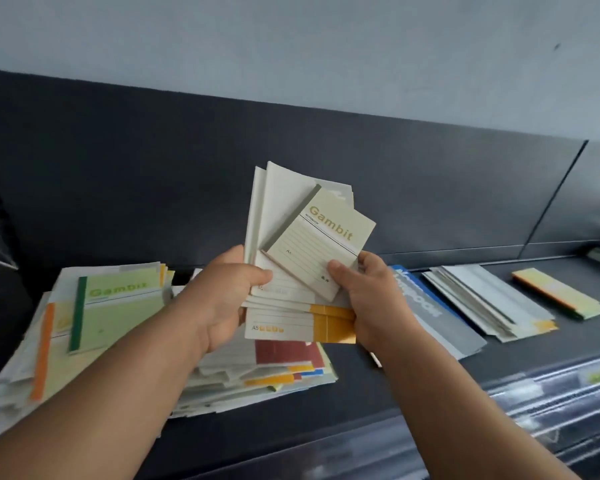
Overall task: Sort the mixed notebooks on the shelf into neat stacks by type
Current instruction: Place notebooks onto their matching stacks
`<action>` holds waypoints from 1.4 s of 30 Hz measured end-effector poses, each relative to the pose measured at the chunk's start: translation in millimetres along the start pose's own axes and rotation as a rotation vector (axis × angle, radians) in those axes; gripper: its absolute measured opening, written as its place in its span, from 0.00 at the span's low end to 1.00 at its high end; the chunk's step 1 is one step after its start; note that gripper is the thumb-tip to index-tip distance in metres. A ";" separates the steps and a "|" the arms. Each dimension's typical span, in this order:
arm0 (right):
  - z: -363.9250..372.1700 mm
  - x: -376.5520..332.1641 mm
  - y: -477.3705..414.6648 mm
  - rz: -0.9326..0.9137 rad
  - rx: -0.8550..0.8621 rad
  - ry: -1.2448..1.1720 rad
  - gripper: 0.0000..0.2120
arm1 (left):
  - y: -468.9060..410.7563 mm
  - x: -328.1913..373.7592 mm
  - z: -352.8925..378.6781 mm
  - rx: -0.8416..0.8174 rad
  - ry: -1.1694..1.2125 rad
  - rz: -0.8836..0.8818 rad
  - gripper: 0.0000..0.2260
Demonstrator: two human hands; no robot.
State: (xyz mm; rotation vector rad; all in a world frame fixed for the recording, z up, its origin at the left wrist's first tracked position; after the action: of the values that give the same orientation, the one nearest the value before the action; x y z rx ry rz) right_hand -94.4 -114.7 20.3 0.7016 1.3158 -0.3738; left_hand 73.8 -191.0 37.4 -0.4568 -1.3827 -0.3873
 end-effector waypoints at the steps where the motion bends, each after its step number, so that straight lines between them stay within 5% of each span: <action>1: -18.5 -0.1 0.6 -0.013 0.016 -0.001 0.10 | 1.1 -3.2 18.5 -0.022 0.013 -0.007 0.11; 17: -347.5 -2.0 15.2 0.036 0.163 -0.010 0.11 | 32.0 -60.7 324.0 -0.118 0.019 -0.025 0.15; 33: -495.1 -16.5 -84.7 0.102 0.423 -0.172 0.15 | -89.5 -100.6 434.8 -0.147 -0.027 -0.041 0.14; 42: -583.1 -36.8 -177.4 0.137 0.408 0.071 0.15 | -131.3 -116.2 485.6 -0.028 -0.064 -0.042 0.13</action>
State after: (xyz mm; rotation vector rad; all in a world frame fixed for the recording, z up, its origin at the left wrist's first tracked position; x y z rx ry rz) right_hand -649.3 132.1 -42.4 1.1499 1.2616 -0.5168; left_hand -420.8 -49.2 -5.7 -0.4668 -1.4519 -0.4299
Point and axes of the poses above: each hand's wrist, its own y-axis away from the middle knuckle, its own z-axis out of the palm, x = y × z, the point moved 5 cm from there along -y, towards the middle knuckle, and after that the axes turned 13 degrees about z, right-handed, at the moved point
